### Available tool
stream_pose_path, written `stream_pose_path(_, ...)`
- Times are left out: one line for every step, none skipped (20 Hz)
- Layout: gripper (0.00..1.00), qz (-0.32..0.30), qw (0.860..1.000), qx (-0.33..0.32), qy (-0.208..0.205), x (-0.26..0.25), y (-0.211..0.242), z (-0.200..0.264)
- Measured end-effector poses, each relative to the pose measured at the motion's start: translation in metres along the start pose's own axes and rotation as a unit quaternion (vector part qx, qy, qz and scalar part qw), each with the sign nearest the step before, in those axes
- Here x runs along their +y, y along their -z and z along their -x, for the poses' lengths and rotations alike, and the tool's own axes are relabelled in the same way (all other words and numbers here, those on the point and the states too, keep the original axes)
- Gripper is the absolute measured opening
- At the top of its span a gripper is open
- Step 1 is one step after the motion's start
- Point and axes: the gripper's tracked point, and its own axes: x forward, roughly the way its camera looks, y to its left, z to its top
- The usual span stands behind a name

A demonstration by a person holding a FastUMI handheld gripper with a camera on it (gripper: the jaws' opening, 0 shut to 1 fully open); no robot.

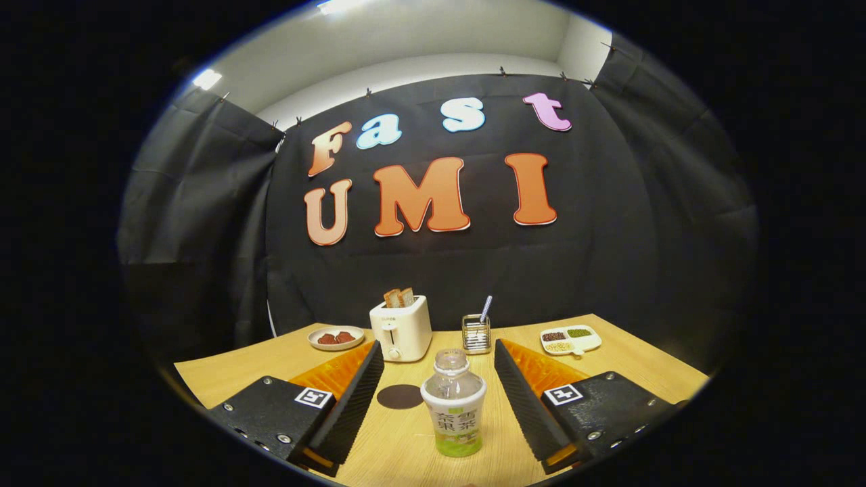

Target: Take the bottle from table, then pour the juice into the cup, finally place the bottle on the coaster

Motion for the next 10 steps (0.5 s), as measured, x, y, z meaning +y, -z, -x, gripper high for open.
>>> stream_pose_path(0.98, -0.001, 1.000, 0.009, 0.004, -0.001, 0.009, 0.000)
stream_pose_path(0.98, -0.006, 1.000, 0.018, 0.004, -0.001, 0.020, -0.001)
stream_pose_path(0.98, -0.010, 1.000, 0.028, 0.000, 0.002, 0.031, -0.002)
stream_pose_path(0.98, -0.013, 0.999, 0.040, -0.001, 0.004, 0.041, -0.004)
stream_pose_path(0.98, -0.012, 0.999, 0.049, 0.001, 0.003, 0.050, -0.006)
stream_pose_path(0.98, -0.011, 0.998, 0.058, 0.005, 0.001, 0.058, -0.009)
stream_pose_path(0.98, -0.011, 0.998, 0.066, 0.007, -0.001, 0.064, -0.011)
stream_pose_path(0.98, -0.012, 0.997, 0.075, 0.008, 0.000, 0.071, -0.014)
stream_pose_path(0.98, -0.013, 0.996, 0.083, 0.007, -0.001, 0.078, -0.016)
stream_pose_path(0.98, -0.014, 0.996, 0.091, 0.010, -0.002, 0.084, -0.019)
